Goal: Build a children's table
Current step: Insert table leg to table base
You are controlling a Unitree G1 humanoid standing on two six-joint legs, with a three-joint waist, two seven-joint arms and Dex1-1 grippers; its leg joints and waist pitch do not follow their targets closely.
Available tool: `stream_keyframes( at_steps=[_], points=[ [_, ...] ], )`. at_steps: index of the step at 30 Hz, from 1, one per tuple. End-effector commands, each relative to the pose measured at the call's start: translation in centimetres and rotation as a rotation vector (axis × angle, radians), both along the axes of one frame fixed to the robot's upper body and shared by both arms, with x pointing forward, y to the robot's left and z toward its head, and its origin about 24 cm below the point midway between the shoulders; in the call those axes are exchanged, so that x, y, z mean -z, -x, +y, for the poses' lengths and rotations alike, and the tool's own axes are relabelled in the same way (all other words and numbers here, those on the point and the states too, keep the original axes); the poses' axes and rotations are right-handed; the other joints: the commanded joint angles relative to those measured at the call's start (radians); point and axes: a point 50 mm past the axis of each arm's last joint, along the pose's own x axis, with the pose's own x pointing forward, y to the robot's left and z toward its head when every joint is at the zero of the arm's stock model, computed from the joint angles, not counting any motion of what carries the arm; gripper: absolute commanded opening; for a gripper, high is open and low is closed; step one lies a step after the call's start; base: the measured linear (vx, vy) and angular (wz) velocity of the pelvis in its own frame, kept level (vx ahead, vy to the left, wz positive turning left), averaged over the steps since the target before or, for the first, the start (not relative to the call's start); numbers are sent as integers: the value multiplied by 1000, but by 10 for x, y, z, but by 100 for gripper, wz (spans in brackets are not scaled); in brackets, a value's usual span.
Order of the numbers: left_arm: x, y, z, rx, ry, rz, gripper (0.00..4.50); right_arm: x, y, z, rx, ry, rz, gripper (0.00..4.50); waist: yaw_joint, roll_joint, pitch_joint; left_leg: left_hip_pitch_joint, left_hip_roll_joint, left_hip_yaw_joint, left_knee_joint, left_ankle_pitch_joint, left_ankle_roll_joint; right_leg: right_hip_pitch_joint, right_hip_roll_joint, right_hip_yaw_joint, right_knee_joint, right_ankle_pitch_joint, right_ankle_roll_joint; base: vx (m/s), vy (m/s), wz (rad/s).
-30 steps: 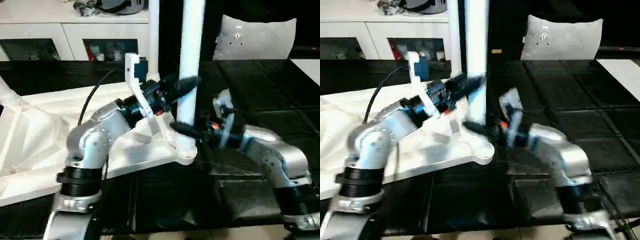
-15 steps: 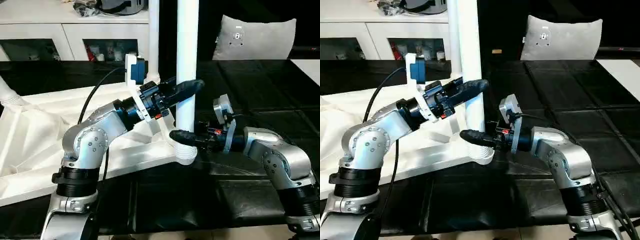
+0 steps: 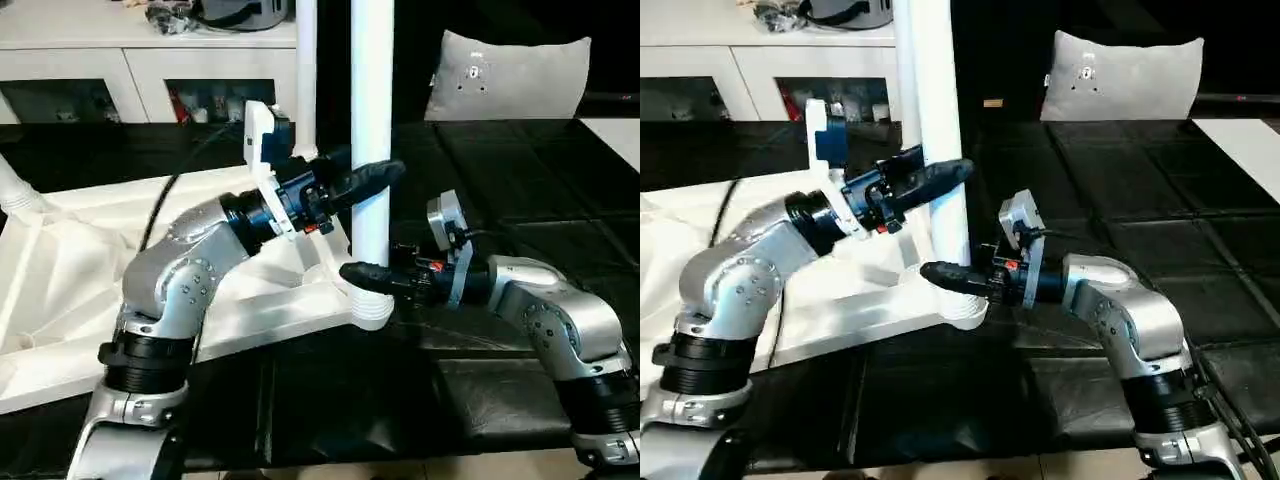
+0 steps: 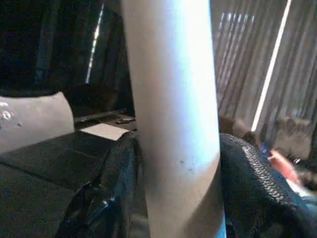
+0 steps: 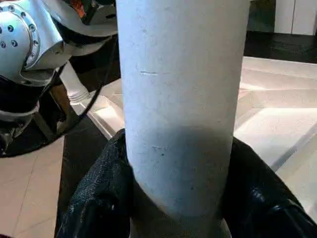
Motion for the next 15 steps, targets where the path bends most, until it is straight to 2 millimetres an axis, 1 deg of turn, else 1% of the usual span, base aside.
stream_keyframes(
  at_steps=[1,3,5,7,8,9,15],
  points=[
    [-1,-1,1,-28,-98,-92,220,-2,0,-2,4,2,-31,194,-2,8,-81,-10,14,7,-64,-84,40,79,-48,54,-77,-297,-65,0,0,0],
    [3,-1,0,-31,-153,-121,220,-2,1,-1,5,1,-32,194,-3,8,-82,-10,14,7,-63,-85,37,79,-49,55,-73,-291,-66,0,0,0],
    [3,-2,0,-31,-150,-119,220,-2,1,-1,5,1,-32,194,-2,9,-82,-10,14,9,-63,-85,33,79,-51,56,-73,-286,-79,0,0,0],
    [6,-2,-1,-31,-164,-122,212,-1,1,-1,5,5,-32,194,-3,11,-82,-10,14,9,-62,-94,33,80,-50,55,-74,-287,-82,0,0,0],
    [6,-2,-1,-31,-164,-122,212,-1,1,-1,5,5,-32,194,-2,10,-82,-10,13,9,-62,-95,34,80,-50,55,-74,-292,-81,0,0,0],
    [6,-2,-1,-31,-165,-123,205,-1,1,-1,5,5,-32,194,-2,11,-82,-10,14,8,-63,-95,34,80,-50,55,-74,-293,-82,0,0,0],
    [15,-3,-1,-41,-229,-161,204,1,1,-1,11,12,-37,194,-2,11,-83,-11,12,9,-62,-92,38,80,-50,55,-76,-305,-71,0,0,0]
  ],
)
